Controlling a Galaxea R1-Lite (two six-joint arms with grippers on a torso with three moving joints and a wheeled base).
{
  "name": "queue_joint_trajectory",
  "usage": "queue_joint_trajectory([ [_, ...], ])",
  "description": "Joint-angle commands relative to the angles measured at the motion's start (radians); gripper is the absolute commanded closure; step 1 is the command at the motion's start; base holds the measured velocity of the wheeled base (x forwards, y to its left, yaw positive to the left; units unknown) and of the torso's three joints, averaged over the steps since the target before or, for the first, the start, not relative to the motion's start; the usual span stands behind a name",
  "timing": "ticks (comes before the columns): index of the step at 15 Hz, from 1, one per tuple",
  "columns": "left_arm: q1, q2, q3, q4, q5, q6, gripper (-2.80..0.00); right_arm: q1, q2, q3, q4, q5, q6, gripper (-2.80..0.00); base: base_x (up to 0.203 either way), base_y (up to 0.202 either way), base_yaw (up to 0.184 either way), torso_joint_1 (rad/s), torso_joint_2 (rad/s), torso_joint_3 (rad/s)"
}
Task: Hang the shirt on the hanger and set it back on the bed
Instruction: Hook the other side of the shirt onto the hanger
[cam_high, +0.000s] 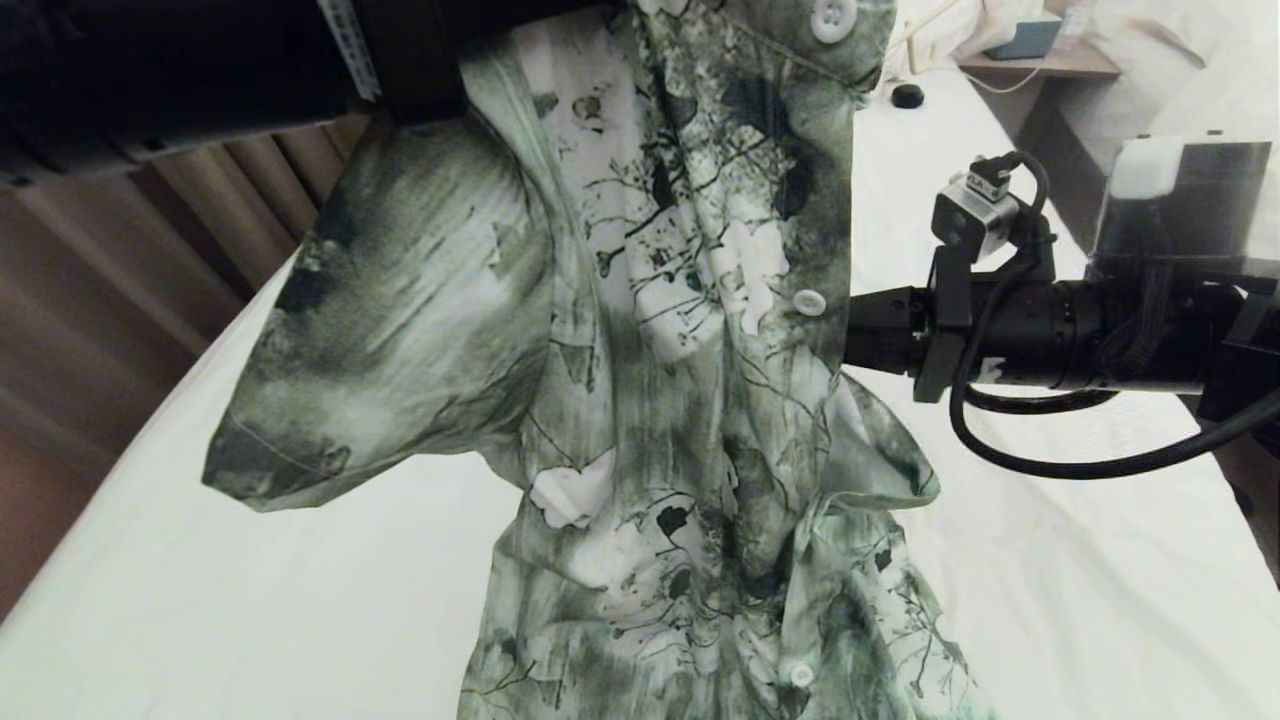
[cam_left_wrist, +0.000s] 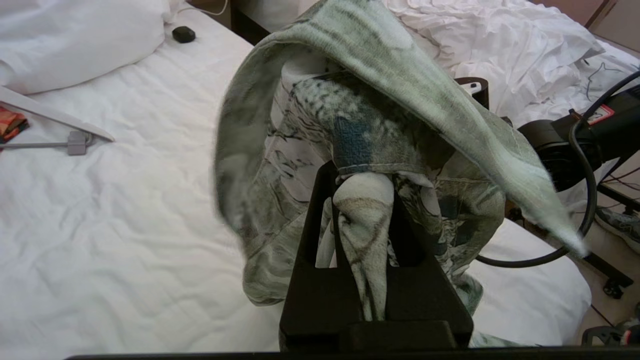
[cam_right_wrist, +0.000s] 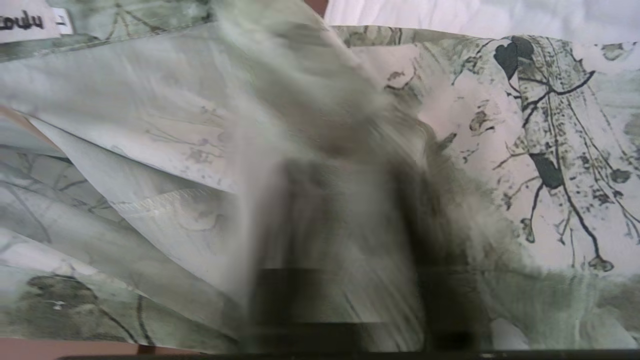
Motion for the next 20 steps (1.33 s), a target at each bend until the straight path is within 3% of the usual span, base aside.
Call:
queue_joint_trajectory([
  [1, 0.000, 0.002, -0.003, -0.001, 0.000, 0.001, 0.00, 0.000, -0.002, -0.004, -0.003, 0.004, 0.007, 0.00, 0.000, 0.000, 0.000, 0.000, 0.00, 0.000],
  [5, 0.000, 0.006, 0.011, 0.001, 0.000, 0.001, 0.00, -0.007, -0.009, -0.004, -0.061, 0.004, 0.051, 0.00, 0.000, 0.000, 0.000, 0.000, 0.00, 0.000],
  [9, 0.020, 0.014, 0.071, -0.011, -0.003, -0.006, 0.00, -0.071, -0.035, -0.011, -0.062, 0.006, 0.105, 0.00, 0.000, 0.000, 0.000, 0.000, 0.00, 0.000],
  [14, 0.051, 0.042, 0.070, -0.050, -0.002, -0.028, 0.00, -0.148, -0.037, -0.032, 0.023, 0.007, 0.104, 0.00, 0.000, 0.000, 0.000, 0.000, 0.00, 0.000],
  [19, 0.060, 0.075, -0.016, -0.041, -0.001, -0.026, 0.00, -0.142, 0.012, -0.101, 0.172, 0.006, 0.094, 0.00, 0.000, 0.000, 0.000, 0.000, 0.00, 0.000],
  [20, 0.059, 0.084, -0.036, -0.035, 0.000, -0.025, 0.00, -0.141, 0.015, -0.106, 0.177, 0.006, 0.087, -2.80, 0.000, 0.000, 0.000, 0.000, 0.00, 0.000],
])
